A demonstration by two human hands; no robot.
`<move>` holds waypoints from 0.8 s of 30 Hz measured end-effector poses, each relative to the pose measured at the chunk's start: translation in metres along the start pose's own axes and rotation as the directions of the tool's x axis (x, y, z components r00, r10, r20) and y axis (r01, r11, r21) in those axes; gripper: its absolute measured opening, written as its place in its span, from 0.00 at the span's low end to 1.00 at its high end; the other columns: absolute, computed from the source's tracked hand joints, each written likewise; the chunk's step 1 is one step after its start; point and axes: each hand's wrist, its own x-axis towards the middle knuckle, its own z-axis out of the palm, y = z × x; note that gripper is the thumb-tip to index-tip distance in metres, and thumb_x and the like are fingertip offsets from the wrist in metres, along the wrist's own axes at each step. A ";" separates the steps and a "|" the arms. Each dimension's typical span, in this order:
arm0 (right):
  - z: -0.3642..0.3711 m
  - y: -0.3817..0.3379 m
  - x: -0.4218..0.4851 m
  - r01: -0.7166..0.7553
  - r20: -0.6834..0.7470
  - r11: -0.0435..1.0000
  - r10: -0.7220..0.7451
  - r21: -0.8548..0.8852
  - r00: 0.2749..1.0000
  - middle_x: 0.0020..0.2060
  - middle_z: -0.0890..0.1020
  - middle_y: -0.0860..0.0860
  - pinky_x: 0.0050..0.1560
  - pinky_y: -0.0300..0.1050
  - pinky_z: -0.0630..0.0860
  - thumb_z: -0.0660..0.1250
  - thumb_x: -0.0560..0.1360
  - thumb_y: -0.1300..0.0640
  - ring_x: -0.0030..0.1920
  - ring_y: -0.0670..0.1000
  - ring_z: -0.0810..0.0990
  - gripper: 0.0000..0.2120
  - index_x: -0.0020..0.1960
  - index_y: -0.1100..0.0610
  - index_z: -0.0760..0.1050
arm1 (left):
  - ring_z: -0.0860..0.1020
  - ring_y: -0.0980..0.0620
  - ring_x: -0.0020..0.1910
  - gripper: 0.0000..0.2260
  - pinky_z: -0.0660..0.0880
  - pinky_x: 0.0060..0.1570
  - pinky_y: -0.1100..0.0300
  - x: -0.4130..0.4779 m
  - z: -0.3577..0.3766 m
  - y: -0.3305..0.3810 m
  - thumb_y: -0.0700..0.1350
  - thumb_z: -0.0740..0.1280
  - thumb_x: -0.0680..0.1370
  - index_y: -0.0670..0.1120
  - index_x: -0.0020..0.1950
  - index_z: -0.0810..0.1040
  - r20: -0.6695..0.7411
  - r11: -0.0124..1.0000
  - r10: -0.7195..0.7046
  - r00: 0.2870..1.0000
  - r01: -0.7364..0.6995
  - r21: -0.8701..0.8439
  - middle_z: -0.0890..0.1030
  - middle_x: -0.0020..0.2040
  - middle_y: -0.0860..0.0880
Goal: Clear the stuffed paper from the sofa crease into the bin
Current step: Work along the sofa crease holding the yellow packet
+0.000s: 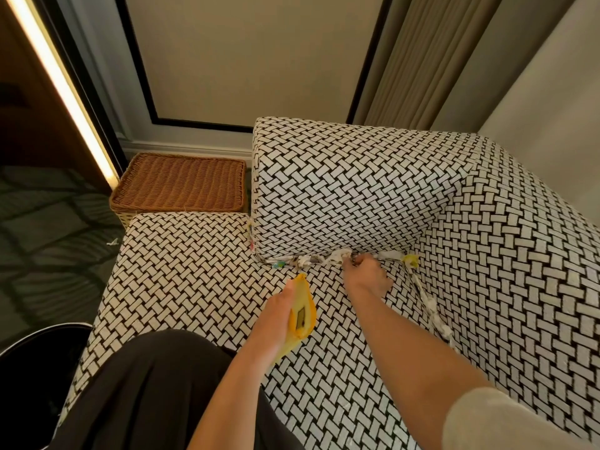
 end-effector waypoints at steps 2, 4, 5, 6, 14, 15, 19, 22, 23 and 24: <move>0.003 -0.003 -0.001 0.030 -0.011 0.999 -0.030 -0.038 0.999 0.50 0.80 0.53 0.48 0.46 0.65 0.64 0.71 0.38 0.51 0.54 0.76 0.21 0.54 0.53 0.75 | 0.77 0.53 0.45 0.28 0.68 0.31 0.67 0.002 0.000 -0.001 0.63 0.45 0.77 0.47 0.69 0.63 -0.001 1.000 -0.003 1.000 0.003 -0.024 0.76 0.54 0.44; 0.005 -0.005 -0.001 0.041 -0.002 0.998 -0.041 -0.056 0.999 0.54 0.79 0.54 0.51 0.47 0.66 0.65 0.70 0.37 0.55 0.55 0.75 0.24 0.56 0.54 0.75 | 0.76 0.53 0.46 0.28 0.67 0.32 0.67 0.003 0.000 -0.002 0.63 0.46 0.77 0.49 0.71 0.60 0.004 0.999 -0.011 1.000 0.011 -0.047 0.75 0.55 0.46; 0.005 -0.005 -0.001 0.039 0.003 0.997 -0.039 -0.062 0.999 0.55 0.78 0.54 0.52 0.48 0.66 0.65 0.69 0.37 0.56 0.55 0.74 0.25 0.57 0.54 0.74 | 0.75 0.54 0.45 0.28 0.67 0.32 0.66 0.003 0.000 -0.002 0.63 0.46 0.77 0.49 0.71 0.60 0.008 0.999 -0.015 1.000 0.015 -0.052 0.74 0.56 0.46; 0.005 -0.005 -0.001 0.038 0.007 0.997 -0.038 -0.067 0.999 0.57 0.77 0.54 0.53 0.48 0.66 0.66 0.69 0.38 0.57 0.55 0.73 0.26 0.58 0.55 0.74 | 0.75 0.54 0.46 0.28 0.67 0.32 0.66 0.004 0.000 -0.002 0.63 0.46 0.77 0.49 0.71 0.60 0.015 0.998 -0.022 1.000 0.023 -0.061 0.74 0.57 0.46; 0.001 -0.006 0.001 0.089 0.056 0.990 -0.083 -0.107 0.995 0.56 0.76 0.54 0.55 0.49 0.65 0.65 0.71 0.40 0.57 0.55 0.73 0.22 0.58 0.52 0.76 | 0.75 0.52 0.50 0.33 0.67 0.36 0.64 0.003 -0.001 -0.001 0.68 0.47 0.73 0.48 0.71 0.62 0.035 0.997 -0.039 0.999 0.042 -0.067 0.74 0.58 0.46; 0.001 -0.006 0.002 0.099 0.068 0.990 -0.092 -0.105 0.993 0.55 0.76 0.54 0.55 0.48 0.65 0.65 0.71 0.41 0.57 0.55 0.73 0.20 0.58 0.51 0.77 | 0.75 0.53 0.49 0.32 0.67 0.36 0.64 0.002 -0.001 0.000 0.67 0.47 0.74 0.48 0.71 0.61 0.036 0.997 -0.037 0.999 0.039 -0.063 0.74 0.59 0.46; 0.002 -0.006 0.005 0.182 0.113 0.976 -0.169 -0.123 0.979 0.54 0.76 0.54 0.55 0.49 0.65 0.62 0.74 0.43 0.56 0.55 0.73 0.17 0.58 0.50 0.76 | 0.74 0.50 0.53 0.40 0.67 0.38 0.63 0.002 -0.002 0.000 0.71 0.49 0.66 0.49 0.72 0.60 0.051 0.996 -0.056 0.997 0.059 -0.060 0.73 0.59 0.45; 0.005 -0.002 0.006 0.227 0.113 0.968 -0.216 -0.102 0.970 0.55 0.76 0.54 0.56 0.50 0.65 0.61 0.75 0.45 0.58 0.55 0.73 0.16 0.57 0.53 0.75 | 0.74 0.48 0.54 0.37 0.67 0.41 0.61 0.002 -0.002 0.001 0.70 0.48 0.69 0.48 0.71 0.62 0.039 0.994 -0.066 0.997 0.069 -0.088 0.74 0.58 0.45; 0.005 0.000 0.006 0.251 0.117 0.964 -0.240 -0.088 0.964 0.55 0.76 0.53 0.56 0.50 0.65 0.61 0.74 0.45 0.58 0.54 0.72 0.16 0.56 0.53 0.75 | 0.75 0.48 0.52 0.36 0.67 0.40 0.61 0.001 -0.002 0.001 0.70 0.48 0.70 0.48 0.69 0.64 0.035 0.994 -0.054 0.998 0.057 -0.090 0.75 0.57 0.45; 0.004 0.002 0.006 0.275 0.133 0.959 -0.265 -0.070 0.955 0.55 0.76 0.53 0.56 0.50 0.64 0.61 0.74 0.45 0.58 0.54 0.72 0.15 0.55 0.53 0.75 | 0.76 0.49 0.51 0.35 0.67 0.39 0.62 0.000 -0.002 0.001 0.69 0.48 0.71 0.48 0.68 0.66 0.029 0.995 -0.043 0.999 0.045 -0.086 0.76 0.55 0.45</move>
